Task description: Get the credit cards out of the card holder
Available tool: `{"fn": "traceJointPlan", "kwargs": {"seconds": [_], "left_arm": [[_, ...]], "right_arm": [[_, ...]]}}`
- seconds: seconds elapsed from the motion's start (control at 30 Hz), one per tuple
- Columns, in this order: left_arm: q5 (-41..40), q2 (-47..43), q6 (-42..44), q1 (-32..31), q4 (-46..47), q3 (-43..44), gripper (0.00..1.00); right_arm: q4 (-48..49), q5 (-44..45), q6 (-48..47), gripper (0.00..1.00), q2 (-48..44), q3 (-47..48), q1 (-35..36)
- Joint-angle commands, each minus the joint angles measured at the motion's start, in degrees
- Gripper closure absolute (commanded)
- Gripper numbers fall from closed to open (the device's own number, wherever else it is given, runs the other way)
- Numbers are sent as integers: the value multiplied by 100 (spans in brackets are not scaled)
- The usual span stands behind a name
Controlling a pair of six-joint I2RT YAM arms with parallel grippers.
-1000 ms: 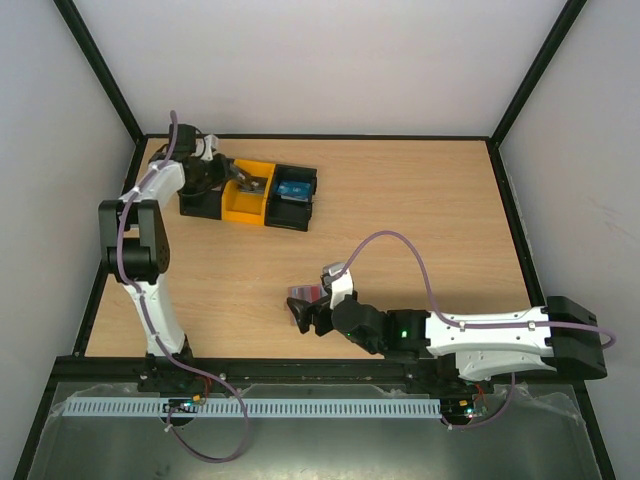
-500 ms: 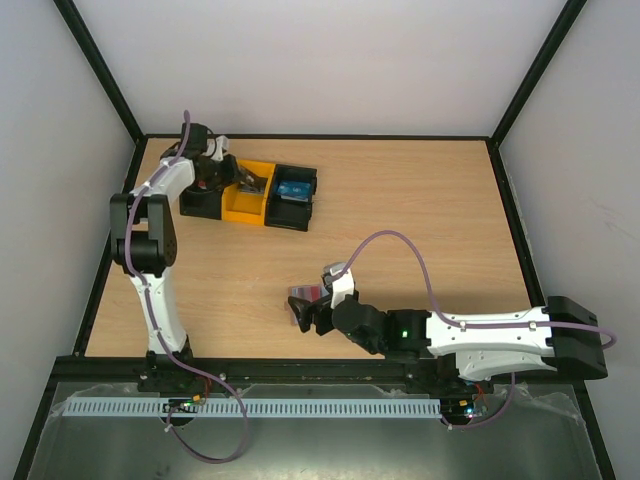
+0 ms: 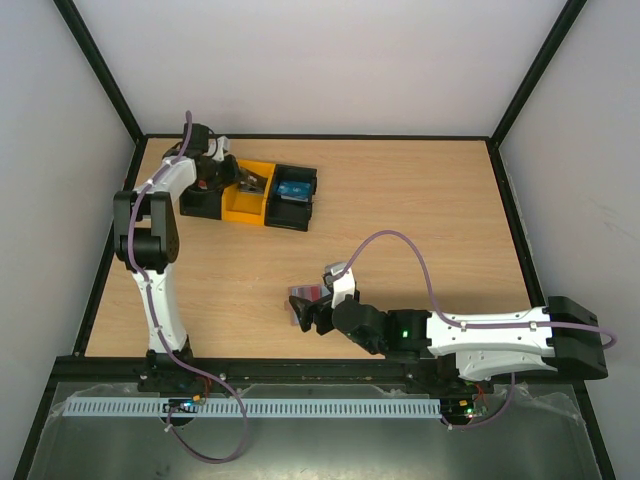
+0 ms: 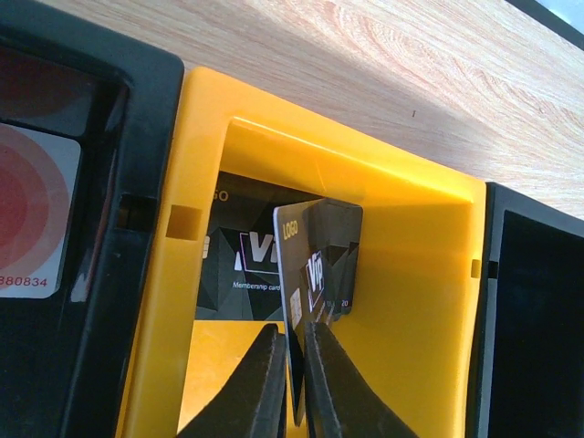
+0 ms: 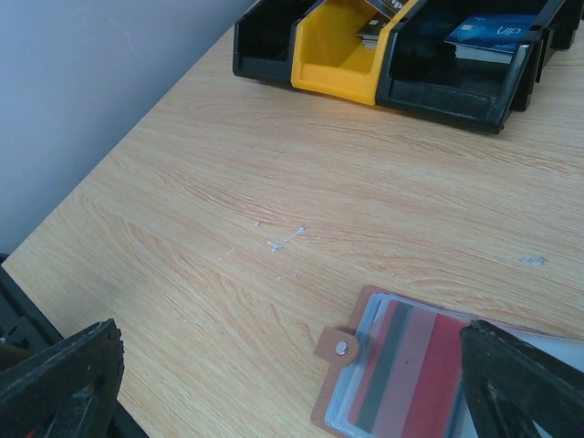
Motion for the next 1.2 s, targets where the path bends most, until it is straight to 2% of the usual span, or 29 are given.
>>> {"fn": "traceJointPlan", "kwargs": {"seconds": [0.0, 0.27, 0.63, 0.77, 0.93, 1.17], "left_arm": [[-60, 71, 58, 5, -118, 159, 91], [-195, 73, 1, 5, -114, 251, 86], [-317, -92, -320, 57, 31, 256, 72], [-282, -200, -469, 92, 51, 256, 63], [-306, -445, -477, 101, -30, 136, 42], [-313, -1235, -491, 163, 119, -570, 20]], "right_arm": [[-136, 214, -22, 2, -84, 65, 31], [-166, 205, 9, 2, -84, 74, 31], [-286, 40, 154, 2, -132, 112, 31], [-332, 30, 245, 2, -217, 113, 31], [-774, 351, 789, 2, -178, 258, 31], [-1321, 494, 1074, 2, -46, 418, 31]]}}
